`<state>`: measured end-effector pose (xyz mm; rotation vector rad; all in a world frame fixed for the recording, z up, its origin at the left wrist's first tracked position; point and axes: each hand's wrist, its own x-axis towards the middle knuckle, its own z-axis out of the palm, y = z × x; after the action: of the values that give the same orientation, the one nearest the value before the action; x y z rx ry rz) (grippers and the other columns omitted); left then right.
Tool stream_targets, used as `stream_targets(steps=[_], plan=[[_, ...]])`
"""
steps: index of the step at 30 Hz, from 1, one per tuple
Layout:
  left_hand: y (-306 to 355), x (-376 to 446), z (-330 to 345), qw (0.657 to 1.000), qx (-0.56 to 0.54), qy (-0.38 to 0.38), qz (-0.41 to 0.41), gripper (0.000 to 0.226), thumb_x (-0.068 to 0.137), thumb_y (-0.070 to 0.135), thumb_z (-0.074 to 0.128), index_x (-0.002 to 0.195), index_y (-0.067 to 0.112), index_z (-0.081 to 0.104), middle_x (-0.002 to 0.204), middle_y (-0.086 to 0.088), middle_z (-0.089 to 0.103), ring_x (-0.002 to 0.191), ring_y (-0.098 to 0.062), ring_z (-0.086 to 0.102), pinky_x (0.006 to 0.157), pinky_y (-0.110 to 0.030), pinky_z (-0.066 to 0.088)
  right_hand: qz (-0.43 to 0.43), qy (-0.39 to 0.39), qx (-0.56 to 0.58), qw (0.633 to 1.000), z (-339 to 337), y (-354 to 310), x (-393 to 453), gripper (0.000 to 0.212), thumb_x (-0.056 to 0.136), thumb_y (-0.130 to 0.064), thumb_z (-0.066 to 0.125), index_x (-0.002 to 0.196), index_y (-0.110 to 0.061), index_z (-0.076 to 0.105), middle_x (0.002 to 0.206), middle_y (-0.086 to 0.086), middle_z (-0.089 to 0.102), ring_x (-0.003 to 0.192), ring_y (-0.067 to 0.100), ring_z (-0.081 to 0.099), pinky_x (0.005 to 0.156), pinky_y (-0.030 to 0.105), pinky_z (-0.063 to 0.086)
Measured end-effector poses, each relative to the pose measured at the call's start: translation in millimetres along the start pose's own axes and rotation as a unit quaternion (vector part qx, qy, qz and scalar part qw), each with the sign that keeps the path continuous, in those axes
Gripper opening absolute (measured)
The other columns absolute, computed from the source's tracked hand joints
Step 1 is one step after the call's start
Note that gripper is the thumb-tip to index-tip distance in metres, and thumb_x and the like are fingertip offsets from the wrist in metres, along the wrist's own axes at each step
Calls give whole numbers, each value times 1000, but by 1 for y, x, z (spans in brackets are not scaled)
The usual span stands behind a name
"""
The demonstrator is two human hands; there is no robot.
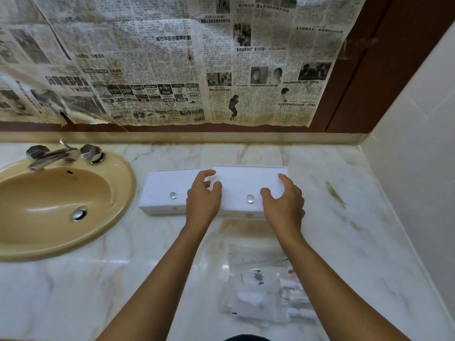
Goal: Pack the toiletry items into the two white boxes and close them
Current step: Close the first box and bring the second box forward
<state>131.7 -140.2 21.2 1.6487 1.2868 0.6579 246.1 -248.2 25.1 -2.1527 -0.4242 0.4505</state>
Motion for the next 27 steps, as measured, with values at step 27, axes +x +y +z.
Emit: stream_targets(steps=[27], plan=[[-131,-83,-141,994,25,46,-91,23,92,27,55,114,35,58,109,4,63,83,0,58,61,-19,42,-7,-168,-63,984,94,22,-151,53,88,-35,57,138,-33,38,144,-2,34,133,18,32,108,40,34]])
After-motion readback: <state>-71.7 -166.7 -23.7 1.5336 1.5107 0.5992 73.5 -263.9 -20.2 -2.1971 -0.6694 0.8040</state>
